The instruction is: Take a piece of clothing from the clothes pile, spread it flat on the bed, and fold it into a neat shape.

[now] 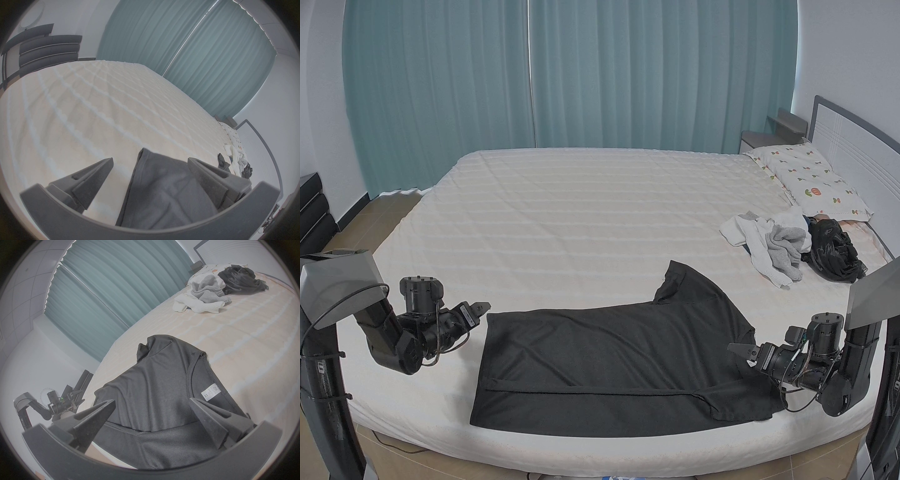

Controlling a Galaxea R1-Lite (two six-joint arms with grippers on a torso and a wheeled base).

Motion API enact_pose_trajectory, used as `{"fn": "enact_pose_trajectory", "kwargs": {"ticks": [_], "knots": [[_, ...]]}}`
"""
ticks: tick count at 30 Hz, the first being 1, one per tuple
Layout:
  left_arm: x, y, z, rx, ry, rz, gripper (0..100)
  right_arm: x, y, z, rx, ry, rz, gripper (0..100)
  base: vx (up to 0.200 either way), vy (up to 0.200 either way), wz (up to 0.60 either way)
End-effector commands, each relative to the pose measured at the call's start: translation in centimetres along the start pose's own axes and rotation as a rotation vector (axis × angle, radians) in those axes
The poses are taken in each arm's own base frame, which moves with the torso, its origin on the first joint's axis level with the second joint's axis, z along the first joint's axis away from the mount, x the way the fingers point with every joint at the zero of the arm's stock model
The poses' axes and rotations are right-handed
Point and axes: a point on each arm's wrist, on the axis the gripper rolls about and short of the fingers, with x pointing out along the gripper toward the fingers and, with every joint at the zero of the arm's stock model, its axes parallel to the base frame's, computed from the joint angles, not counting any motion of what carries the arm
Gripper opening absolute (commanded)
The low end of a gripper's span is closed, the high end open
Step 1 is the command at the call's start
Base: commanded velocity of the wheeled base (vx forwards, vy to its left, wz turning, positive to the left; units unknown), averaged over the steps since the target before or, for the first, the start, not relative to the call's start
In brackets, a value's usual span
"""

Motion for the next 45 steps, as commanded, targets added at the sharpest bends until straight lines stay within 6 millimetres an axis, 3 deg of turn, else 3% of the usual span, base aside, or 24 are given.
{"fn": "enact_pose_trajectory", "kwargs": {"ticks": [1,6,10,16,27,28,37,45], "knots": [[5.2,0.0,0.5,-0.004,0.037,0.004,100,-0.4,-0.1,0.0,0.0,-0.005,-0.004,100,0.0,0.0,0.0],[8.6,-0.1,0.9,0.011,0.046,-0.033,100,-0.9,-0.2,-0.4,0.002,0.013,-0.017,100,0.0,0.0,0.0],[9.9,0.2,0.5,0.051,0.054,-0.039,100,-1.0,-0.2,-0.5,-0.007,0.016,-0.018,100,0.0,0.0,0.0],[10.7,0.3,-0.6,0.064,0.08,-0.049,100,-1.0,-0.1,-0.5,-0.023,0.016,-0.018,100,0.0,0.0,0.0],[10.5,-0.1,-1.0,0.067,0.084,-0.057,100,-0.6,-0.3,-0.4,-0.023,0.016,-0.018,100,0.0,0.0,0.0],[10.4,-0.4,-1.0,0.07,0.084,-0.062,0,-0.6,-0.2,-0.4,-0.025,0.014,-0.016,100,0.0,0.0,0.0],[10.0,-0.3,-0.5,0.074,0.007,-0.051,0,0.6,-0.3,0.9,-0.043,-0.042,0.007,100,0.0,0.0,0.0],[9.7,-0.9,-0.3,0.074,-0.096,-0.036,0,6.0,0.9,6.3,-0.07,-0.054,-0.012,100,0.0,0.0,0.0]]}}
